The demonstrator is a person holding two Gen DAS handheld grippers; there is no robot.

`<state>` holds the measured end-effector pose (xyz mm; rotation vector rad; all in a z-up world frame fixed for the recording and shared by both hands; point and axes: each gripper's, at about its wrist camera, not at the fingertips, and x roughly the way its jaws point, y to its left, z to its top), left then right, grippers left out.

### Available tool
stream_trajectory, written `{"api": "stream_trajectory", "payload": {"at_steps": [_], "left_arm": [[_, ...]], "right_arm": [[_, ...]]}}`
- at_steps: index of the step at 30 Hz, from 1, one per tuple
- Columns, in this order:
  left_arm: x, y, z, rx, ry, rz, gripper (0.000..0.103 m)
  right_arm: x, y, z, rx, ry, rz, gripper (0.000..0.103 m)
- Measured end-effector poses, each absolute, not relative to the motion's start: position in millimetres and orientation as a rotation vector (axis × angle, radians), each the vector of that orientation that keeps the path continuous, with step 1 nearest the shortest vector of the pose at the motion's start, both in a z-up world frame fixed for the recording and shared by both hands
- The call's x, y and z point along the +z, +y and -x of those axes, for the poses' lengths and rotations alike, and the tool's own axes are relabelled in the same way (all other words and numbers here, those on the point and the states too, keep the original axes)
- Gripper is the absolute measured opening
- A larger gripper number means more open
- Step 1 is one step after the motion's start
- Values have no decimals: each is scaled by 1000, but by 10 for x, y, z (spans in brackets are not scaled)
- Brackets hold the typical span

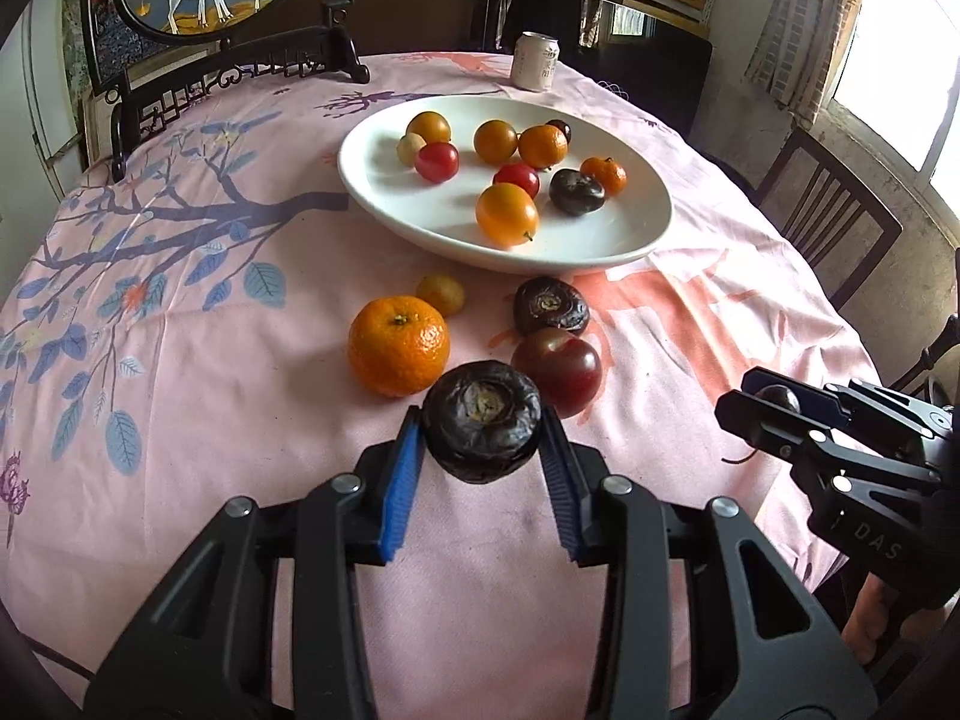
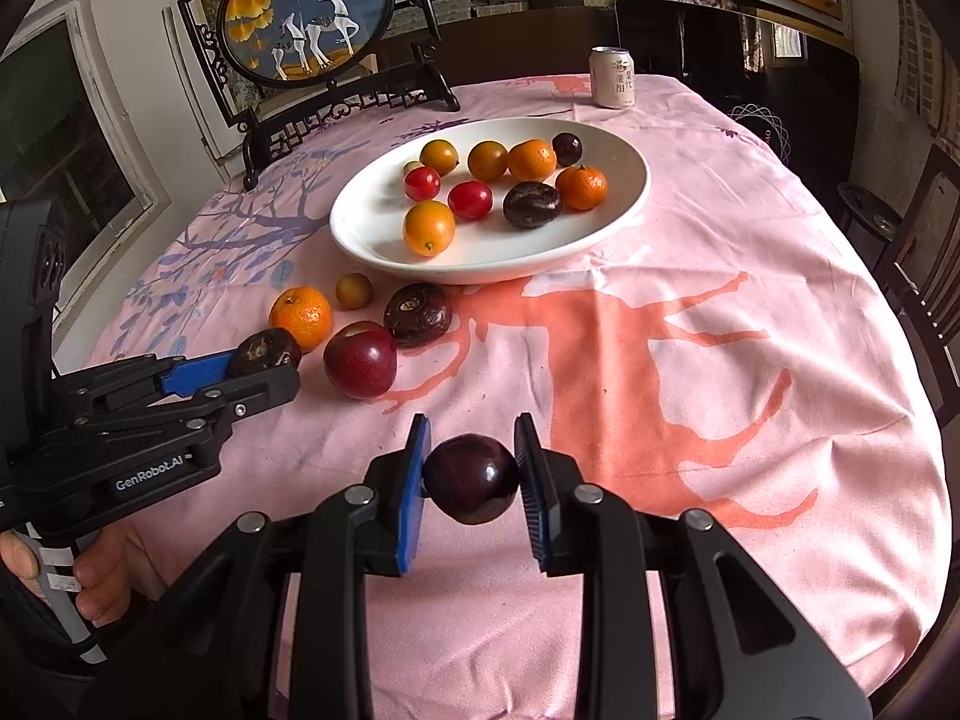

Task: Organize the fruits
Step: 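Lower both plums onto the white plate and open both tools, then withdraw both tools back toward the remaining fruits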

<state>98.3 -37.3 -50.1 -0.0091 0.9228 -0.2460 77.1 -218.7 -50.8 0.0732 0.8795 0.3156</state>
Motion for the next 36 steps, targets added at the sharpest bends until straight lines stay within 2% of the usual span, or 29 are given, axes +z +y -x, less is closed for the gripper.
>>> {"api": "stream_trajectory", "payload": {"at_steps": [6, 10, 19, 25, 26, 27, 28, 33, 35, 36], "left_arm": [[-389, -337, -1062, -249, 924, -4, 39], [-216, -269, -1441, -225, 917, -18, 39], [-271, -334, -2851, -142, 1001, 3, 39], [-416, -323, -3179, -120, 1039, 43, 40], [-411, -323, -3193, -121, 1035, 44, 44], [-404, -322, -3209, -124, 1034, 46, 56], [-381, -314, -3213, -130, 1031, 56, 61], [-115, -256, -2968, -151, 968, 67, 67], [14, -192, -2743, -167, 930, 82, 73], [63, -162, -2613, -162, 913, 81, 75]], "right_arm": [[-472, -2185, -854, 320, 885, -76, 29], [-313, -2176, -1047, 322, 852, -36, 29], [-143, -2084, -2302, 258, 812, 85, 29], [-378, -2067, -2800, 273, 842, 90, 29], [-404, -2056, -2826, 276, 844, 95, 29], [-419, -2045, -2840, 272, 844, 103, 38], [-420, -2038, -2846, 264, 841, 111, 56], [-171, -2093, -2630, 235, 776, 112, 60], [-20, -2134, -2437, 242, 745, 92, 68], [38, -2148, -2320, 244, 730, 88, 76]]}}
